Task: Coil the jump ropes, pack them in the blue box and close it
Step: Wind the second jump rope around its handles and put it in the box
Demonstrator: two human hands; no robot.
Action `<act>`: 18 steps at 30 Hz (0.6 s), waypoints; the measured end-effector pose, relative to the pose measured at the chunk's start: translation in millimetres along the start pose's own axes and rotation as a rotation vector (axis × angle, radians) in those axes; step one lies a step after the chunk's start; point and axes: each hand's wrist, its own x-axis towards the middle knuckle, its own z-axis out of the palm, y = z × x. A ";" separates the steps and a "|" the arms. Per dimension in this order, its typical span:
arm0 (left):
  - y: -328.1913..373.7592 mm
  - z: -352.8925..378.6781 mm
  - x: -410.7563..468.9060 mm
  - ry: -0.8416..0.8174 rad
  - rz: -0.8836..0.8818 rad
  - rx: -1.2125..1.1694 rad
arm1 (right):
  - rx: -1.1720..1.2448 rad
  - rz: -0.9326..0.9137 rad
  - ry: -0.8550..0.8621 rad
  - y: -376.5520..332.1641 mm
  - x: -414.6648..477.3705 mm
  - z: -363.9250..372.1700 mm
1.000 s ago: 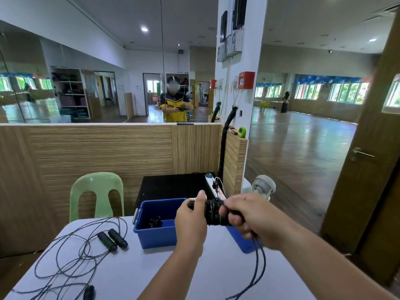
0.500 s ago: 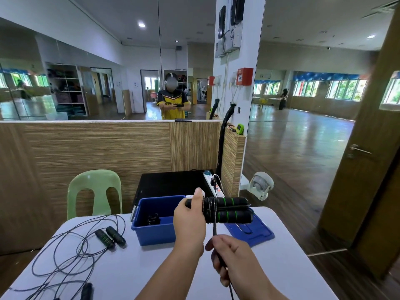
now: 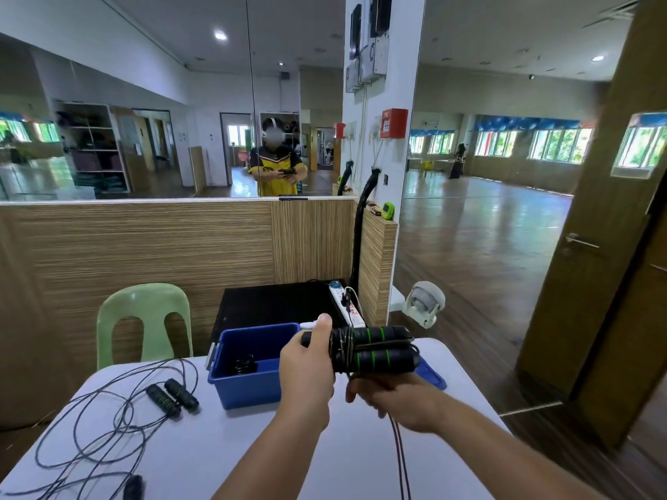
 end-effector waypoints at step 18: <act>8.8 -4.2 -5.5 -0.106 0.114 -0.020 | -0.353 0.004 -0.265 -59.9 53.1 -124.2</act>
